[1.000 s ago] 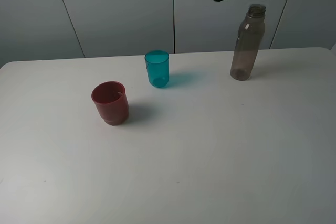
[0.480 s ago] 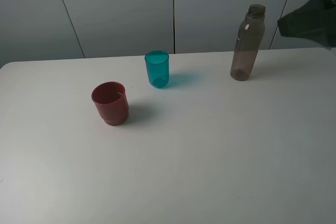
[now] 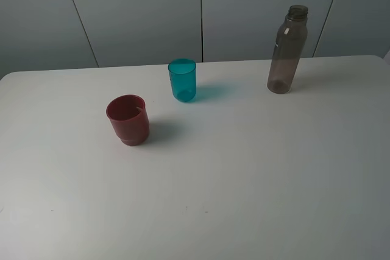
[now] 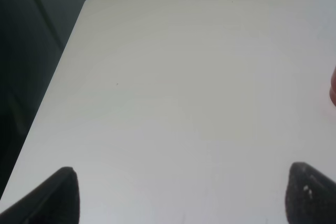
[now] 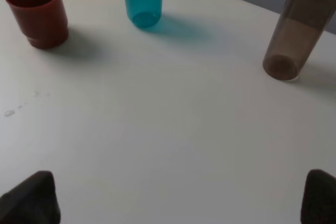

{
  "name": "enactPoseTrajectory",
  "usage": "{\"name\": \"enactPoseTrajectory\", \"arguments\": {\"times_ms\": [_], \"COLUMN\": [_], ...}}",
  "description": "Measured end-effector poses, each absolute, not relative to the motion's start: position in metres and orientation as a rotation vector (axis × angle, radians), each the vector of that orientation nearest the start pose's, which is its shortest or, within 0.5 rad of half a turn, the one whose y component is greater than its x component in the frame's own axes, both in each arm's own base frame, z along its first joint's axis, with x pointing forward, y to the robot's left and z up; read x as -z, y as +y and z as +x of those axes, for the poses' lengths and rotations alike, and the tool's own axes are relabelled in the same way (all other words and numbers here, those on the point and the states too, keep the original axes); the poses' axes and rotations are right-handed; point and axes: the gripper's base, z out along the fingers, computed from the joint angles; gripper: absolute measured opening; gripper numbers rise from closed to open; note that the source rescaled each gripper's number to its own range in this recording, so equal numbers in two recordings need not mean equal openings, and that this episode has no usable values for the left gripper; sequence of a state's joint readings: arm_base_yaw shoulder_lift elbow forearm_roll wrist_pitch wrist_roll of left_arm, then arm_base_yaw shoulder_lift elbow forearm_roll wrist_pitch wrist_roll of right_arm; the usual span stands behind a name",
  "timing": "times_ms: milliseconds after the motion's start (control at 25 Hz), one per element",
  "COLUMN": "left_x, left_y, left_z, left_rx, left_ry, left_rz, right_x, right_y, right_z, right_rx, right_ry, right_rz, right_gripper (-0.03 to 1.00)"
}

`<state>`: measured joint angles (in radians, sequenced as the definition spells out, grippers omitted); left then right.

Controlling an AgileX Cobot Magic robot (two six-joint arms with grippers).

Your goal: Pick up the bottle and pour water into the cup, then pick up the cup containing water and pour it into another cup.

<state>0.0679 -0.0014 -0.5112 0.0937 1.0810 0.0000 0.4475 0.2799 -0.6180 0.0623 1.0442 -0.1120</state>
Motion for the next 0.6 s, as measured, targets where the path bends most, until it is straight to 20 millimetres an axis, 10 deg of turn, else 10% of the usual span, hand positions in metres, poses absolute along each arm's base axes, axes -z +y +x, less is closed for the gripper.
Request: {"name": "enactPoseTrajectory", "arguments": {"times_ms": [600], "left_x": [-0.279], "left_y": [0.007], "left_z": [-0.008], "left_rx": [-0.160], "left_ry": [2.051], "left_rz": [-0.067], "right_x": [-0.278], "right_y": [-0.002], "right_z": [-0.007], "right_rx": [-0.297], "right_ry": [2.023], "right_rz": [-0.462], "right_gripper": [0.99]}}
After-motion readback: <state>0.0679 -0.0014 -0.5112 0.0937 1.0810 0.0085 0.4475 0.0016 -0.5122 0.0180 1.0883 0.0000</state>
